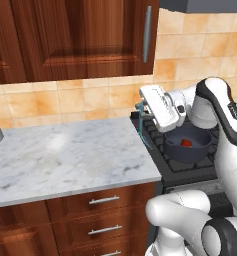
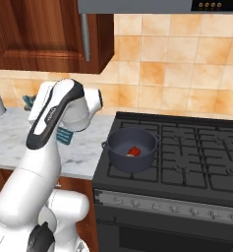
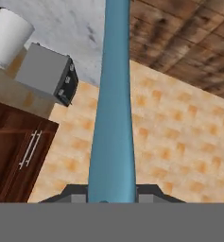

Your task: Put the mushroom and bell pepper in the pot. Retrieve the spatula and lightly stir the vegetables in the pot.

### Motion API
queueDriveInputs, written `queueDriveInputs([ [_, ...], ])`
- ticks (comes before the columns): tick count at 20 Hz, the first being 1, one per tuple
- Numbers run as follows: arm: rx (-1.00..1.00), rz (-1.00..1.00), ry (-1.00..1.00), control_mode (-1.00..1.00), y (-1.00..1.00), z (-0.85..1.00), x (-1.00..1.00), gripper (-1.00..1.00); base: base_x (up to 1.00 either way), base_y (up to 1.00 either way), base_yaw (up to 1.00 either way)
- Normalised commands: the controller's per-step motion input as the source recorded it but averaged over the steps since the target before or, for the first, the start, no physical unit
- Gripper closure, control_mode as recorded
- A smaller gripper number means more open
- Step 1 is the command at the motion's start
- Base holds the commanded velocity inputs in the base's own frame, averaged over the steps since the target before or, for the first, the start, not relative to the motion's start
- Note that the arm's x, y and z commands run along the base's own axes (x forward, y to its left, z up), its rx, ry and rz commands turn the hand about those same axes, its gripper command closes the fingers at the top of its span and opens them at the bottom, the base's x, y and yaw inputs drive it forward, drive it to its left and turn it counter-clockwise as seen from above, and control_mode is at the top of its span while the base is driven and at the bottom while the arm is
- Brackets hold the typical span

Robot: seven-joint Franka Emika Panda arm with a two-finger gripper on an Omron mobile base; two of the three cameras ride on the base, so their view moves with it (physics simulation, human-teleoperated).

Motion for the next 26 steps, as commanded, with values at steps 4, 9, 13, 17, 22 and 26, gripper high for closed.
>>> queueDriveInputs([
  [4, 0.26, -0.02, 0.02, -1.00, -0.70, 0.48, 0.00, 1.00, 0.00, 0.00, 0.00],
  [9, 0.10, -0.20, 0.32, -1.00, -0.71, 0.42, 0.13, 1.00, 0.00, 0.00, 0.00],
  [13, 0.00, -0.22, 0.07, -1.00, -0.70, 0.10, 0.38, 1.00, 0.00, 0.00, 0.00],
  [17, 0.00, -0.16, 0.00, -1.00, -0.73, -0.01, 0.53, 1.00, 0.00, 0.00, 0.00],
  [22, 0.05, -0.09, 0.00, -1.00, -0.72, -0.06, 0.61, 1.00, 0.00, 0.00, 0.00],
  [26, 0.08, -0.11, 0.03, -1.00, -0.76, -0.11, 0.49, 1.00, 0.00, 0.00, 0.00],
])
